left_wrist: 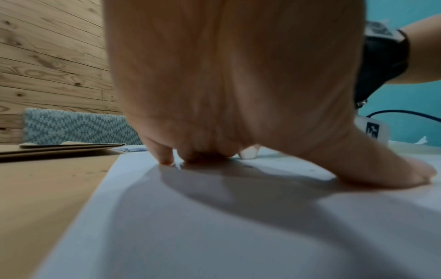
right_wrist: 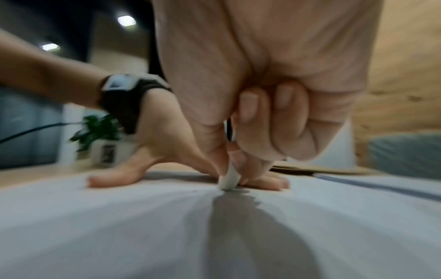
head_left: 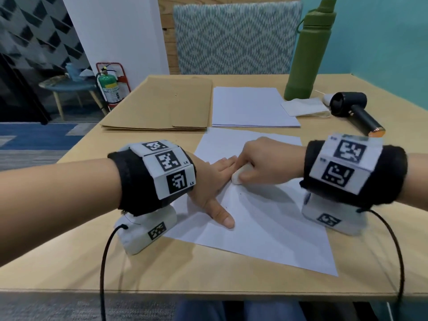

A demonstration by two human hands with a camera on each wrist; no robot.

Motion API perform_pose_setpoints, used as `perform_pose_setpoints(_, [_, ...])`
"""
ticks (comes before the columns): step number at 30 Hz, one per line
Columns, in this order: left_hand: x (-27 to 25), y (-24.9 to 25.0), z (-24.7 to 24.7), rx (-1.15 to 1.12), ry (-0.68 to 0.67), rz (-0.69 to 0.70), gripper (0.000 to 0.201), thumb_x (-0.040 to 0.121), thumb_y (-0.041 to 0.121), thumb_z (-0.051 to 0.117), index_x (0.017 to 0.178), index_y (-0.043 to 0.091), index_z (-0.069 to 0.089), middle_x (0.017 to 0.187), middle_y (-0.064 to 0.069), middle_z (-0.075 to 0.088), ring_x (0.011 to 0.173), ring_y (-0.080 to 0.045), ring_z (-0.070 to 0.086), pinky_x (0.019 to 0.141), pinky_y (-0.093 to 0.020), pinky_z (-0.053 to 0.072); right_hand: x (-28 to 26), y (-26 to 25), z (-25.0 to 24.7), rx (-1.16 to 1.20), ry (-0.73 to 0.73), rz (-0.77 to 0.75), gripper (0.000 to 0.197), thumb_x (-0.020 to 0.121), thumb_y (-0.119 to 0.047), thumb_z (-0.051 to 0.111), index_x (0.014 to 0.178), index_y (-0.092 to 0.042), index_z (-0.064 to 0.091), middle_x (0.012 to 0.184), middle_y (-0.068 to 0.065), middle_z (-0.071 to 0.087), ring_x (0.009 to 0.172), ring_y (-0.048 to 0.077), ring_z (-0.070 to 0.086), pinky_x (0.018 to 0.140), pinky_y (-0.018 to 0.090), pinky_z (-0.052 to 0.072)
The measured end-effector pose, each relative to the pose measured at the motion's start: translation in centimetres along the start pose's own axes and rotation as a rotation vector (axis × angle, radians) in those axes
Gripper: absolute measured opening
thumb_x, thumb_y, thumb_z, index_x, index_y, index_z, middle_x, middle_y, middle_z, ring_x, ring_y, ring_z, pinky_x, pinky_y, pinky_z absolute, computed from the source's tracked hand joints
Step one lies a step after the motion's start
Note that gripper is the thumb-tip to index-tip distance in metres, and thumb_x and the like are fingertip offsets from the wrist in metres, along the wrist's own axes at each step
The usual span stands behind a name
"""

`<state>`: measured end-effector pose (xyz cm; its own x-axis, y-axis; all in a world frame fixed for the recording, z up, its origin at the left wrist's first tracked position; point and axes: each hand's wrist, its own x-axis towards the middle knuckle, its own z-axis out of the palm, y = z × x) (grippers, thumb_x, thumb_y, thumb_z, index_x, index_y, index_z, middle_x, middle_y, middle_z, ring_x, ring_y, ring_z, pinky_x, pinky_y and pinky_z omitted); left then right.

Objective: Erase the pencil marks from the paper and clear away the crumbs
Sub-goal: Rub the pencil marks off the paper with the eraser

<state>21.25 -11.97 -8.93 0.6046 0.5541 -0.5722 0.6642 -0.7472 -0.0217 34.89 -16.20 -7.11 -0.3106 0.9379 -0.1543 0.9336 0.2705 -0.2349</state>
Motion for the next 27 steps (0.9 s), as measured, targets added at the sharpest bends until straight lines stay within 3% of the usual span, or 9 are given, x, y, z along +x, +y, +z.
perform_pose_setpoints(2, [0.1, -0.1, 0.1, 0.001, -0.009, 0.015, 0.118, 0.071, 0.066, 0.061, 0.147, 0.025, -0.020, 0.157, 0.009, -0.014, 0.147, -0.021, 0.006, 0.118, -0.046, 0.016, -1.0, -0.9, 0.2, 0.019, -0.069, -0.070, 0.027, 0.085, -0.015, 0.054, 0.061, -0.026, 0.059, 0.043, -0.004, 0.046, 0.050, 0.010, 0.047, 0.046, 0.014, 0.031])
perform_pose_setpoints(5, [0.3, -0.3, 0.2, 0.008, -0.026, 0.026, 0.112, 0.070, 0.068, 0.059, 0.149, 0.029, -0.011, 0.156, 0.010, -0.016, 0.146, -0.023, 0.008, 0.117, -0.047, 0.019, -2.0, -1.9, 0.2, 0.052, -0.178, -0.104, 0.046, 0.086, -0.013, 0.056, 0.046, -0.030, 0.044, 0.045, -0.033, 0.051, 0.055, -0.014, 0.050, 0.050, 0.007, 0.036])
perform_pose_setpoints(7, [0.3, -0.3, 0.1, 0.016, -0.024, 0.006, 0.118, 0.070, 0.069, 0.059, 0.147, 0.027, -0.020, 0.156, 0.010, -0.018, 0.147, -0.021, 0.006, 0.117, -0.047, 0.017, -1.3, -1.3, -0.1, 0.001, -0.127, -0.074, 0.035, 0.086, -0.018, 0.058, 0.054, -0.029, 0.060, 0.041, -0.011, 0.051, 0.051, 0.000, 0.050, 0.048, 0.010, 0.034])
perform_pose_setpoints(9, [0.3, -0.3, 0.1, 0.023, -0.008, -0.002, 0.124, 0.069, 0.070, 0.060, 0.144, 0.025, -0.028, 0.156, 0.008, -0.019, 0.147, -0.020, 0.001, 0.118, -0.047, 0.013, -0.3, -0.2, -0.4, -0.017, -0.027, 0.002, 0.019, 0.086, -0.021, 0.055, 0.083, -0.015, 0.074, 0.049, -0.006, 0.046, 0.054, 0.011, 0.045, 0.055, 0.020, 0.037])
perform_pose_setpoints(11, [0.3, -0.3, 0.1, 0.016, -0.007, 0.005, 0.127, 0.068, 0.070, 0.061, 0.143, 0.025, -0.030, 0.156, 0.007, -0.021, 0.147, -0.018, -0.004, 0.118, -0.048, 0.010, -0.4, 0.3, -0.2, -0.011, 0.005, 0.004, 0.023, 0.086, -0.019, 0.053, 0.092, -0.007, 0.072, 0.052, -0.004, 0.045, 0.055, 0.015, 0.043, 0.055, 0.022, 0.036])
perform_pose_setpoints(16, [0.1, 0.1, 0.1, 0.063, -0.045, -0.040, 0.122, 0.070, 0.072, 0.056, 0.146, 0.024, -0.027, 0.153, 0.007, -0.030, 0.147, -0.018, -0.005, 0.118, -0.047, 0.011, -2.6, -1.0, 0.1, 0.029, -0.215, -0.165, 0.022, 0.087, -0.020, 0.055, 0.071, -0.007, 0.061, 0.043, -0.002, 0.037, 0.049, 0.008, 0.041, 0.048, 0.016, 0.034])
perform_pose_setpoints(19, [-0.2, 0.4, -0.2, 0.048, -0.036, -0.041, 0.118, 0.073, 0.068, 0.057, 0.146, 0.025, -0.026, 0.155, 0.008, -0.025, 0.147, -0.016, -0.004, 0.119, -0.044, 0.009, -1.3, -0.6, -0.4, -0.032, -0.125, -0.123, 0.015, 0.086, -0.022, 0.057, 0.087, -0.015, 0.071, 0.044, -0.006, 0.043, 0.050, 0.007, 0.046, 0.049, 0.014, 0.032])
perform_pose_setpoints(22, [-0.7, 0.7, -0.4, 0.031, -0.029, -0.040, 0.118, 0.075, 0.065, 0.059, 0.144, 0.026, -0.029, 0.156, 0.008, -0.021, 0.147, -0.016, -0.005, 0.119, -0.043, 0.007, -0.1, 0.1, -0.5, -0.046, -0.011, -0.059, 0.025, 0.087, -0.022, 0.056, 0.104, -0.017, 0.073, 0.055, -0.013, 0.046, 0.054, 0.008, 0.043, 0.053, 0.016, 0.033])
perform_pose_setpoints(27, [-0.2, 0.4, -0.1, 0.064, -0.051, -0.053, 0.120, 0.072, 0.071, 0.056, 0.146, 0.024, -0.026, 0.154, 0.009, -0.029, 0.147, -0.018, -0.003, 0.118, -0.046, 0.011, -2.3, -0.9, -0.2, 0.002, -0.214, -0.161, 0.020, 0.086, -0.019, 0.055, 0.074, -0.004, 0.063, 0.043, -0.003, 0.037, 0.049, 0.006, 0.043, 0.048, 0.014, 0.034])
